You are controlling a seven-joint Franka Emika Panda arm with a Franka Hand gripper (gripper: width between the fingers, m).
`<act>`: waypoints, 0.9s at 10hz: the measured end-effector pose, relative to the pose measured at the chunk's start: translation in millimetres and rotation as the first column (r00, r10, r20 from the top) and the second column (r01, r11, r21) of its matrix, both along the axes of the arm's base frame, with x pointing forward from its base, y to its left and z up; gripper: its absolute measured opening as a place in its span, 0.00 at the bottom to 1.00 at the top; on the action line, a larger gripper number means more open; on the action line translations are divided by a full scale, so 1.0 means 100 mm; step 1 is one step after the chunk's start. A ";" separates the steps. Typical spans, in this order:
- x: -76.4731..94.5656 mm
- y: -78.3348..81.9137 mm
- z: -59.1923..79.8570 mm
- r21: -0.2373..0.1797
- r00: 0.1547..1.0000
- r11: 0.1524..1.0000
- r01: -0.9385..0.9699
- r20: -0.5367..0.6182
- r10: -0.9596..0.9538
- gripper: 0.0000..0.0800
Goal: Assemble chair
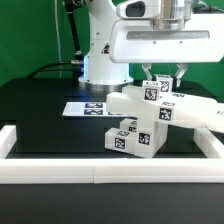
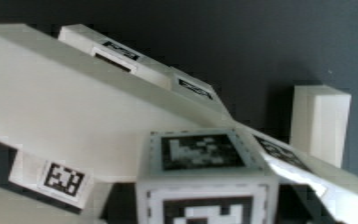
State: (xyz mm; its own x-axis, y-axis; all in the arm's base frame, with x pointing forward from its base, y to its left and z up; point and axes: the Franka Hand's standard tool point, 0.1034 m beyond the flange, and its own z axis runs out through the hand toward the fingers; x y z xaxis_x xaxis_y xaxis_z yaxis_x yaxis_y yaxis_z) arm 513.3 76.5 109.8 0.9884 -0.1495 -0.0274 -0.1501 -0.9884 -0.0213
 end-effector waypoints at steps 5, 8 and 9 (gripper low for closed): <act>-0.01 0.02 0.01 -0.002 1.000 1.000 0.007 0.000 -0.007 0.77; -0.02 0.04 0.01 0.003 0.965 0.965 -0.262 0.007 0.262 0.81; -0.02 0.04 0.01 0.005 0.946 0.946 -0.325 0.010 0.325 0.81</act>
Offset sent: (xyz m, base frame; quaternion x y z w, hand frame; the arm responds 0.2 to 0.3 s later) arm -0.0029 0.0021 0.0049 -0.0060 0.0061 -0.1086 0.9940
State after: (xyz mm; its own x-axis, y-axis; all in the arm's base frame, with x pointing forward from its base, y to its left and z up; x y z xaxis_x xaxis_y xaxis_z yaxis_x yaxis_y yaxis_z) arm 511.1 80.1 111.1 0.9835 0.1798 -0.0180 0.1792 -0.9834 -0.0275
